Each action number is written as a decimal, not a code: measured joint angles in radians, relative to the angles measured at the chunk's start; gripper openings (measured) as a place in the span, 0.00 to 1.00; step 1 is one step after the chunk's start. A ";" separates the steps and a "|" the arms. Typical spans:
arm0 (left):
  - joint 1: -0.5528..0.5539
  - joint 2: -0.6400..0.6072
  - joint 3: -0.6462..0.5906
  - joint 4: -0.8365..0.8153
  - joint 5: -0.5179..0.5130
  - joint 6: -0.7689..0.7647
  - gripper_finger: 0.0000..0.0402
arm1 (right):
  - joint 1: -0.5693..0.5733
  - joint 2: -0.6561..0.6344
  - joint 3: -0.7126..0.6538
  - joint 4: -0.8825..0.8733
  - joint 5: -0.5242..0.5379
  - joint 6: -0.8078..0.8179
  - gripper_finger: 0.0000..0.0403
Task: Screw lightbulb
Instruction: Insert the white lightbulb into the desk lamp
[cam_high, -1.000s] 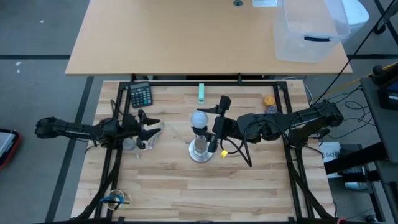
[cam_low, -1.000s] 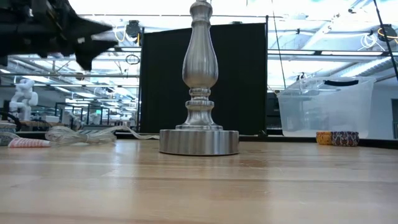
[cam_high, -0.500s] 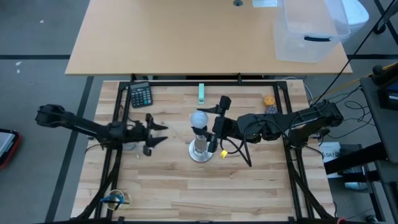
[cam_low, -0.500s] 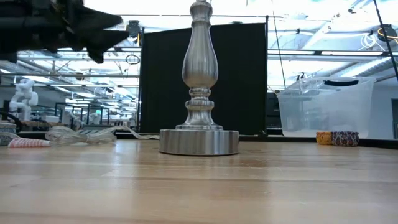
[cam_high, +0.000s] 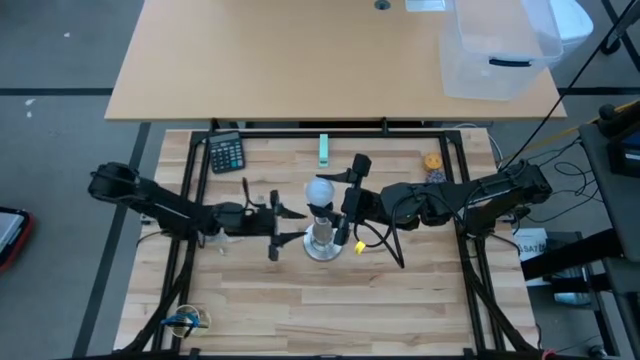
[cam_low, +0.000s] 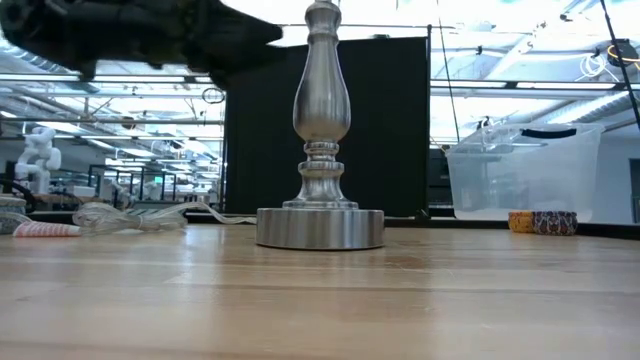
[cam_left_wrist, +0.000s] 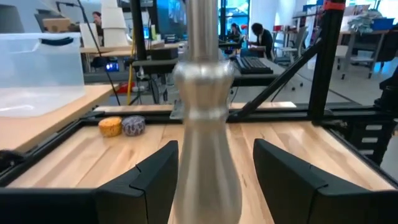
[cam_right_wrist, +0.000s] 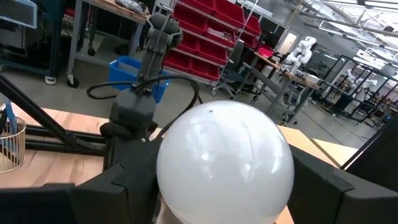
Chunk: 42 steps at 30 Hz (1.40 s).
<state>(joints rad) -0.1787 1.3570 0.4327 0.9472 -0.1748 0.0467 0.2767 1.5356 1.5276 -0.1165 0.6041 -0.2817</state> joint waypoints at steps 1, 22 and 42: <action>0.000 0.019 0.019 0.005 0.000 0.000 0.52 | 0.000 0.000 0.000 0.000 0.000 0.000 0.64; 0.040 0.270 0.173 0.060 0.005 -0.038 0.52 | 0.000 0.000 -0.001 0.008 -0.004 -0.010 0.64; 0.040 0.270 0.172 0.058 0.002 -0.038 0.52 | 0.001 0.002 -0.002 0.026 -0.003 -0.027 0.64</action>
<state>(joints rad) -0.1390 1.6272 0.6050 1.0049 -0.1730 0.0088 0.2772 1.5372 1.5261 -0.0910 0.6006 -0.3088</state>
